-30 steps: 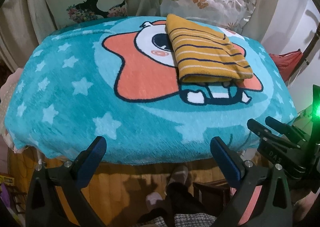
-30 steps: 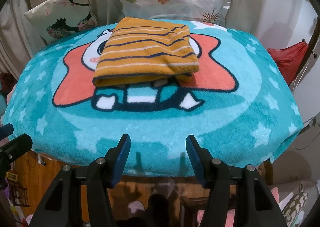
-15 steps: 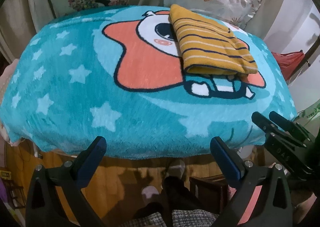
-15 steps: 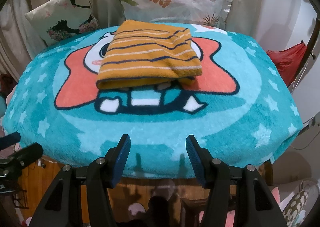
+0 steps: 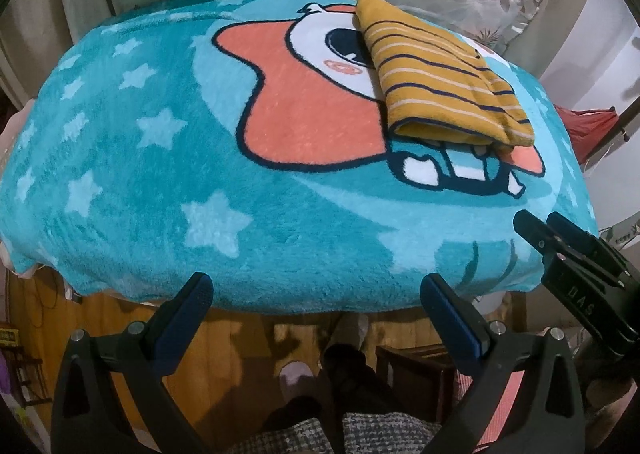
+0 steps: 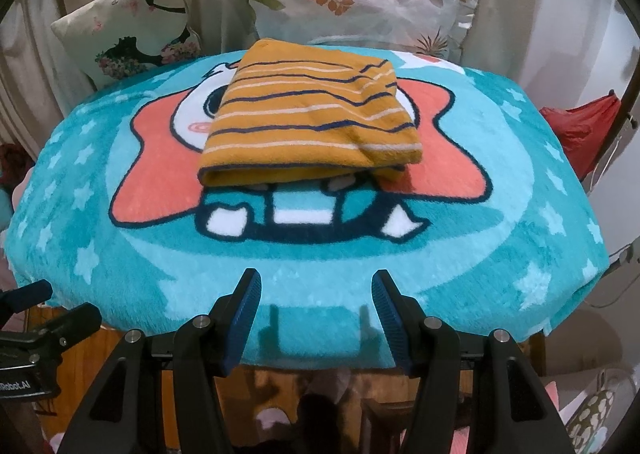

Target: Fold small clothes

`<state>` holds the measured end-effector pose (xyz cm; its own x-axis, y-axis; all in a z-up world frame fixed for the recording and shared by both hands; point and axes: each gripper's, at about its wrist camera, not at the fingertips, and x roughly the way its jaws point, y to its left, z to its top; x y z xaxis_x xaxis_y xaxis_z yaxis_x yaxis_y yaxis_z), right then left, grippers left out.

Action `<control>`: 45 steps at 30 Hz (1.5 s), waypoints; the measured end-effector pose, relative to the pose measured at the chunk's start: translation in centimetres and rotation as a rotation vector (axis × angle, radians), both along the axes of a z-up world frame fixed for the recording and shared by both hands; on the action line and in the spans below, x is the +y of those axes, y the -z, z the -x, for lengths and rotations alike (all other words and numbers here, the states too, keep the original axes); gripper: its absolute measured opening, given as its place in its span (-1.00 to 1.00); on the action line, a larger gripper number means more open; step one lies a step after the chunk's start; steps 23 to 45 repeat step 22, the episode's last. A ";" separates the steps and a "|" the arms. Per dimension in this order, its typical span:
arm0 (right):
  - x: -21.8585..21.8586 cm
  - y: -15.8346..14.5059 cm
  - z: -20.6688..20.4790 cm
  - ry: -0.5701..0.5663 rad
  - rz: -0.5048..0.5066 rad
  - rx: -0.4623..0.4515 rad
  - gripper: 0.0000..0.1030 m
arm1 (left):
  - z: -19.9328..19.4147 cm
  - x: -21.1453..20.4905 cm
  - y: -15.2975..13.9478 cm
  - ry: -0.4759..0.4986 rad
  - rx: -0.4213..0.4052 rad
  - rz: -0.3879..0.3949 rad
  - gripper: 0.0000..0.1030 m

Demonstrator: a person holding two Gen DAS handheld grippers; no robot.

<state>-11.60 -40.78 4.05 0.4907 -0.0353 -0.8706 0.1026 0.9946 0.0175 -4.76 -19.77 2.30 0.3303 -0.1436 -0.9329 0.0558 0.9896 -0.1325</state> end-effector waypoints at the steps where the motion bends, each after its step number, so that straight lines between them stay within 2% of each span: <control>1: 0.1 -0.1 -0.1 0.000 0.003 -0.003 0.21 | -0.1 0.1 0.1 0.000 0.003 0.005 1.00; 14: -0.9 -0.8 -0.8 0.018 0.030 -0.011 0.25 | -1.6 -0.6 1.0 -0.009 0.047 0.054 1.00; 22: -0.7 0.3 -3.7 -0.073 0.010 0.016 0.27 | -3.9 -2.0 1.3 -0.051 0.051 0.030 1.00; 45: -0.7 0.3 -3.7 -0.073 0.010 0.016 0.27 | -3.9 -2.0 1.3 -0.051 0.051 0.030 1.00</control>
